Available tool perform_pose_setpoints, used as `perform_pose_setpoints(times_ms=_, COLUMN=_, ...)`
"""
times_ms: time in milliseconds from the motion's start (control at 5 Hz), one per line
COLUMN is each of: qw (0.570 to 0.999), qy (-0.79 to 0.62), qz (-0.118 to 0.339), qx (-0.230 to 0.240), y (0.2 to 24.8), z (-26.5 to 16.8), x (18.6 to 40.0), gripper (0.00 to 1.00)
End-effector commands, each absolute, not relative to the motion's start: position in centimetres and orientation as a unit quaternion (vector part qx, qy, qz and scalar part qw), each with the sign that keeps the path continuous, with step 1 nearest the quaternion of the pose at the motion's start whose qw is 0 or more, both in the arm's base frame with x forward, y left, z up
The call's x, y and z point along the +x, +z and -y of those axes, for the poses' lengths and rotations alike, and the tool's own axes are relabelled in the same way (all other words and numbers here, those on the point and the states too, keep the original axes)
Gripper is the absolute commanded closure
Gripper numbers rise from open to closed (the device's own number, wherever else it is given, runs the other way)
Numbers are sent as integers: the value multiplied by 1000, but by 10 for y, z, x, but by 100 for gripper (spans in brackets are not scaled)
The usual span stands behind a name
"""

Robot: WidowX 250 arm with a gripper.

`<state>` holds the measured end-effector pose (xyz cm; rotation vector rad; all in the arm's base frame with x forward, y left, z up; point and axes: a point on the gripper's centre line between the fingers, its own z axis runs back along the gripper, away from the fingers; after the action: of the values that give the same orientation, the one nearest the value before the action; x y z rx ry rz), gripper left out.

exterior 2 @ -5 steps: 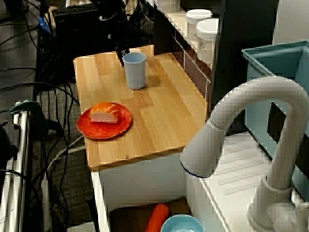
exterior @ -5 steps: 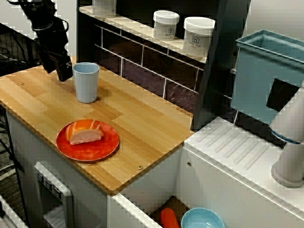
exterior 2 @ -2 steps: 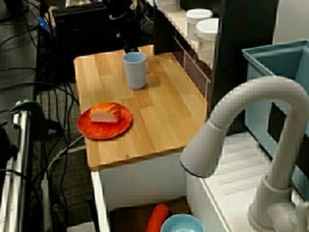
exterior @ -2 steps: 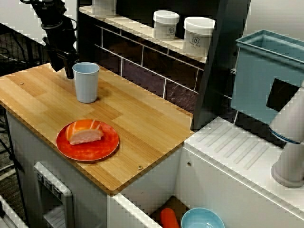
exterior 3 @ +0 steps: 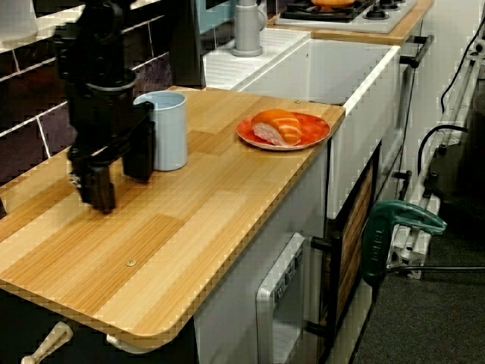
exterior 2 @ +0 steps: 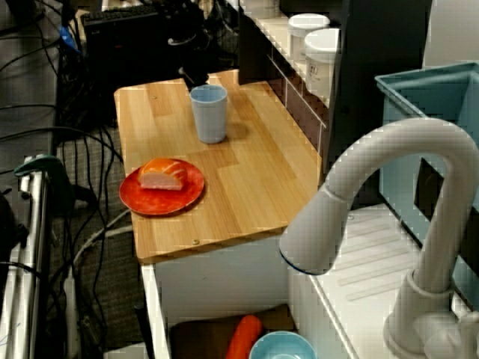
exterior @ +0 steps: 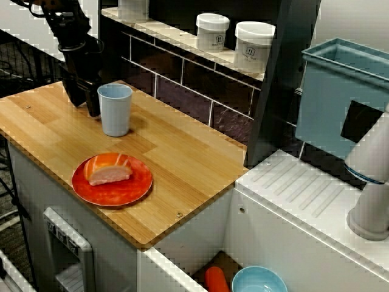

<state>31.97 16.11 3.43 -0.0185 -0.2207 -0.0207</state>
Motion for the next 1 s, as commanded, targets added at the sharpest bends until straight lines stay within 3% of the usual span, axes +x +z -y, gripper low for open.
perform_pose_setpoints(times_ms=0, qw=989, qy=-36, qz=140, qx=18, y=52, z=-124, x=311, gripper=0)
perform_pose_setpoints(times_ms=800, qw=991, qy=-59, qz=116, qx=8, y=48, z=-76, x=304, gripper=0)
